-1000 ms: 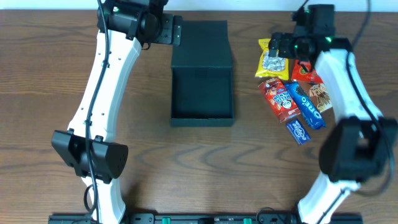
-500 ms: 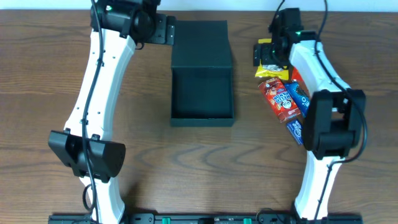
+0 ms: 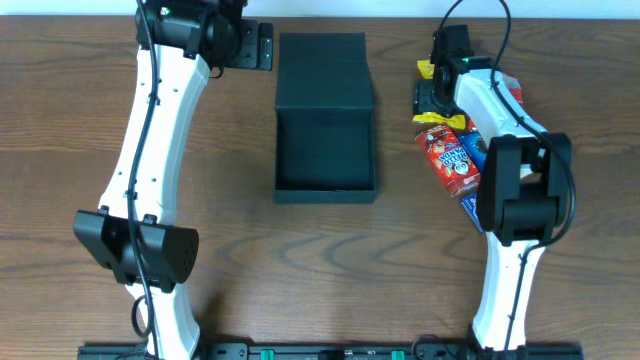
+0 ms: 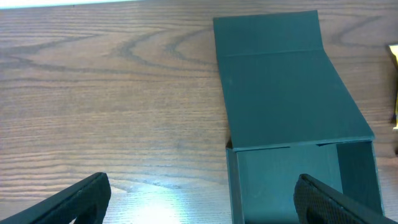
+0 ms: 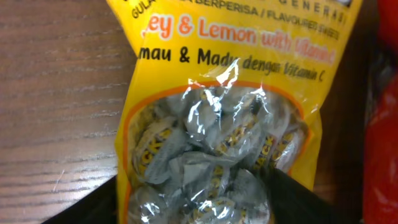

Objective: Pack container
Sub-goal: 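Reach the right gripper to the yellow candy bag and grasp it, then carry the yellow bag into the black box and release it, then move the right gripper to the red snack bag and grasp it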

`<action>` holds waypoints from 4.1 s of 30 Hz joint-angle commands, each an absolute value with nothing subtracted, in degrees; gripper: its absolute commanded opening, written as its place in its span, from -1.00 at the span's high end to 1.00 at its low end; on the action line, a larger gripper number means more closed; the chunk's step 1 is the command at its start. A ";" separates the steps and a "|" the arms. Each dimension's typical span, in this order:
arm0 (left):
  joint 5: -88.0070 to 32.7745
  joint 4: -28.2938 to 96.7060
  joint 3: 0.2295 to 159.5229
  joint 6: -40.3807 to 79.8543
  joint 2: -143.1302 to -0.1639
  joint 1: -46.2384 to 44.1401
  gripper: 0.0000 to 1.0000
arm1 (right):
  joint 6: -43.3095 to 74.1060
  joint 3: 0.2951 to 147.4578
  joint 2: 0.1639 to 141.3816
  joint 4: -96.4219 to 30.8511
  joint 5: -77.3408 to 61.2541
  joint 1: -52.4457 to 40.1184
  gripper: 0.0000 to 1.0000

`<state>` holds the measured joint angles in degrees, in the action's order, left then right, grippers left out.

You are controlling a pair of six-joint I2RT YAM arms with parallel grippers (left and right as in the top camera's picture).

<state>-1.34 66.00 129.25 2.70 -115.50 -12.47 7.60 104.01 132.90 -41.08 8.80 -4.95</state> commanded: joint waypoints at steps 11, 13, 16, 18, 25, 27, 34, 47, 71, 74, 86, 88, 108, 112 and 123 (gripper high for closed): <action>-1.48 66.15 130.23 1.65 -115.22 -11.68 -0.90 | 8.32 114.24 134.78 -49.67 9.67 -5.69 0.97; -1.48 66.17 130.23 1.67 -115.22 -11.18 -0.90 | 8.32 119.72 134.78 -53.80 9.67 -6.04 0.97; -1.50 66.19 130.23 1.69 -115.22 -9.96 -0.91 | 8.29 129.49 134.50 -61.25 9.65 -7.31 0.97; -1.50 66.28 130.23 1.69 -115.22 -8.84 -0.90 | 8.40 136.53 134.23 -66.87 9.54 -9.13 0.97; -1.52 66.65 130.23 1.69 -115.22 -5.23 -0.91 | 17.54 147.02 132.35 -79.37 8.73 -18.11 0.97; -1.52 66.76 130.23 1.69 -115.22 -4.19 -0.91 | 21.78 147.11 132.22 -81.87 8.73 -21.06 0.97; -1.61 66.89 130.23 1.93 -115.22 0.14 -0.90 | 35.18 142.85 132.27 -88.12 8.34 -33.58 0.96; -9.08 66.78 130.23 3.33 -115.22 8.05 -0.90 | 46.96 129.03 132.27 -82.28 6.61 -43.27 0.97; -10.61 66.48 130.23 3.44 -115.22 9.47 -0.90 | 44.80 123.63 132.27 -71.75 3.16 -44.16 -0.99; -10.63 66.30 130.23 3.44 -115.22 9.45 -0.90 | 42.46 123.74 131.98 -71.90 3.16 -43.57 -0.99; -10.59 65.98 130.23 3.44 -115.22 9.45 -0.90 | 32.34 123.98 128.33 -71.92 2.22 -38.79 0.97; -10.59 65.98 130.23 3.44 -115.22 9.45 -0.90 | 29.41 123.17 128.97 -70.52 -0.73 -38.48 0.97; -10.57 65.60 130.23 3.42 -115.22 9.45 -0.91 | 20.45 122.08 139.68 -68.86 -9.28 -38.48 0.97; -10.57 65.52 130.23 3.42 -115.22 9.45 -0.90 | 18.02 122.45 139.48 -67.92 -9.28 -38.28 0.97; -10.55 65.49 130.23 3.42 -115.24 9.45 -0.90 | 14.04 126.96 127.66 -66.89 -7.73 -32.49 0.97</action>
